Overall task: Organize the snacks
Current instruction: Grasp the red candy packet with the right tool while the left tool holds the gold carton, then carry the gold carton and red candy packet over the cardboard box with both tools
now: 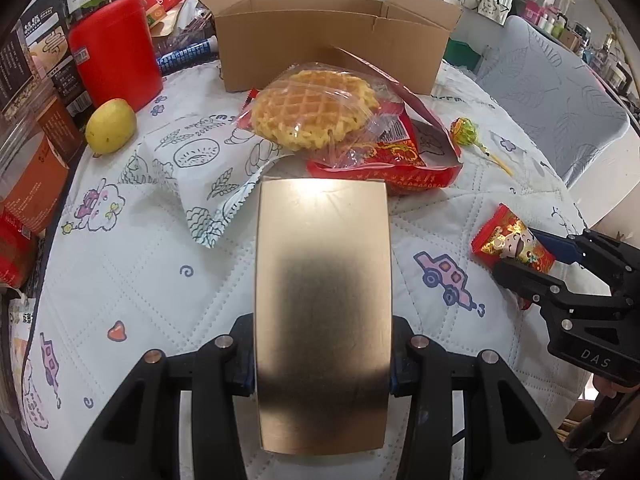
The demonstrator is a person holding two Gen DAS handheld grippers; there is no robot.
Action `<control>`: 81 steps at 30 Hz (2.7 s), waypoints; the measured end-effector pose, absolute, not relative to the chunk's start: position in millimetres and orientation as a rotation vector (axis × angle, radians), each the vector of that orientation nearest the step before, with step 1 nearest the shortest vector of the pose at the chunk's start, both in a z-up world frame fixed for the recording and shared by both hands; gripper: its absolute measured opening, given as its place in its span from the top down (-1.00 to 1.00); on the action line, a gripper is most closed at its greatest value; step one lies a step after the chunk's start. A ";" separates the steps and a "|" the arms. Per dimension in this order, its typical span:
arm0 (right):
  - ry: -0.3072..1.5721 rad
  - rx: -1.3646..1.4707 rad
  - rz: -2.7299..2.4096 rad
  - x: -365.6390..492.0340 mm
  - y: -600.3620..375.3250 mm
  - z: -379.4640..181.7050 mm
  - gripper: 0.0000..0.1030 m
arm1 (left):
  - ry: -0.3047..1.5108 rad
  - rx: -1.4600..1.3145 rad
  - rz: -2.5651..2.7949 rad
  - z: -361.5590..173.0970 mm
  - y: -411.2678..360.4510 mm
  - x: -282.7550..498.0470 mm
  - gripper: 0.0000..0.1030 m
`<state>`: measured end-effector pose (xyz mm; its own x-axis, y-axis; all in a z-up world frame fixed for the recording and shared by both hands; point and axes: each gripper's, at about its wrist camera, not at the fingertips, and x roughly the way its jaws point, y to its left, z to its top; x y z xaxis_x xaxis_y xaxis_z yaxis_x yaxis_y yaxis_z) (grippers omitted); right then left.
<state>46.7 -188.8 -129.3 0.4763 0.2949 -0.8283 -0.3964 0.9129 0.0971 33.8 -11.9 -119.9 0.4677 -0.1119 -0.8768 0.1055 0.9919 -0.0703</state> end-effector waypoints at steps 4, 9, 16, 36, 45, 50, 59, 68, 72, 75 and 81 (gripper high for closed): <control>0.973 -0.116 0.418 46.9 -187.8 -126.2 0.33 | 1.072 -0.032 -0.142 -116.8 -8.3 35.3 0.15; 0.952 -0.090 0.425 44.5 -187.4 -117.4 0.36 | 1.043 -0.054 -0.158 -104.3 -7.8 35.9 0.15; 0.917 -0.089 0.450 40.4 -178.8 -101.5 0.36 | 1.006 -0.045 -0.214 -83.3 -13.2 37.4 0.15; 0.753 -0.072 0.486 53.7 -165.9 -35.8 0.36 | 0.812 -0.038 -0.244 -15.2 -11.3 59.7 0.15; 0.674 -0.059 0.492 74.6 -166.0 -4.5 0.36 | 0.707 -0.031 -0.240 18.7 -7.7 81.4 0.15; 0.619 -0.070 0.486 89.0 -165.9 15.4 0.36 | 0.652 -0.030 -0.256 37.5 -9.6 94.8 0.15; 0.536 -0.070 0.473 125.8 -166.5 45.9 0.36 | 0.572 -0.039 -0.273 63.0 -11.0 132.6 0.15; 0.493 -0.072 0.449 175.5 -162.8 59.6 0.36 | 0.533 -0.071 -0.260 74.1 -2.5 186.7 0.15; 0.480 -0.069 0.442 200.1 -159.9 64.0 0.36 | 0.509 -0.070 -0.243 79.0 0.2 209.1 0.15; 0.482 -0.057 0.455 217.5 -157.4 65.3 0.36 | 0.503 -0.082 -0.240 80.3 3.4 228.8 0.15; 0.486 -0.040 0.478 247.8 -150.1 64.8 0.36 | 0.510 -0.092 -0.226 75.7 6.0 266.1 0.15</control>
